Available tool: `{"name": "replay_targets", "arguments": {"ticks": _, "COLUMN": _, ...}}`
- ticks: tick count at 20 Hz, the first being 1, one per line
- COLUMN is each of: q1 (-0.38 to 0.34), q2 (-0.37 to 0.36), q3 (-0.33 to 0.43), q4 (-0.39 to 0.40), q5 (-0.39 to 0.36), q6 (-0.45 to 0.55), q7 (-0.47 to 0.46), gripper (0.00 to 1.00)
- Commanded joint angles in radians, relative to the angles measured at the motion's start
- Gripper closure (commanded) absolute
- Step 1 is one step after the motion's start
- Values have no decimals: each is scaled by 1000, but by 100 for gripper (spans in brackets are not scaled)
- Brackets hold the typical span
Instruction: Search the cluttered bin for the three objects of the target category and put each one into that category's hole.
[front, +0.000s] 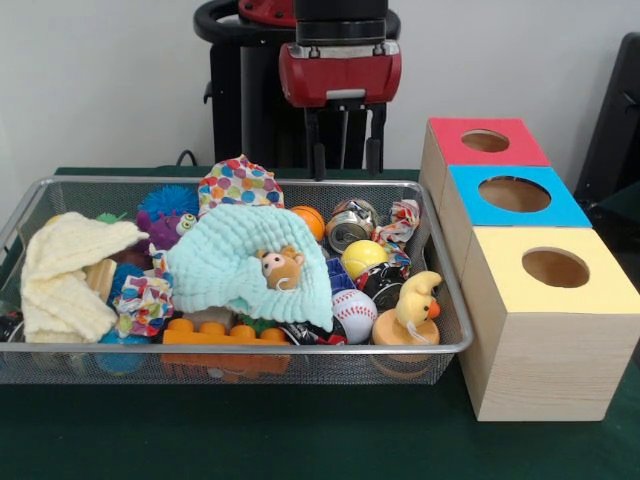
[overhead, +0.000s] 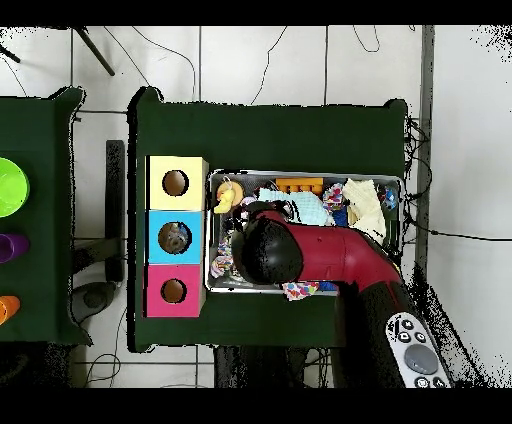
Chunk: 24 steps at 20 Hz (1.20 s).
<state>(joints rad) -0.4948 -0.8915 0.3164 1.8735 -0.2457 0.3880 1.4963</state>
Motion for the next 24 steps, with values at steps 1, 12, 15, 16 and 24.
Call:
{"name": "replay_targets", "arguments": {"ticks": 1, "q1": -45, "q2": 14, "q3": 105, "q4": 45, "q5": -91, "q6": 133, "q7": -135, "gripper": 0}}
{"name": "replay_targets", "arguments": {"ticks": 12, "q1": -108, "q2": 24, "q3": 161, "q4": 29, "q5": -129, "q6": 167, "q7": -178, "gripper": 0}}
{"name": "replay_targets", "arguments": {"ticks": 15, "q1": -125, "q2": 29, "q3": 178, "q4": 20, "q5": -140, "q6": 180, "q7": -192, "gripper": 0}}
{"name": "replay_targets", "arguments": {"ticks": 16, "q1": -134, "q2": 30, "q3": 185, "q4": 19, "q5": -145, "q6": 184, "q7": -197, "gripper": 0}}
{"name": "replay_targets", "arguments": {"ticks": 24, "q1": -183, "q2": 46, "q3": 233, "q4": -1, "q5": -179, "q6": 217, "q7": -221, "gripper": 0}}
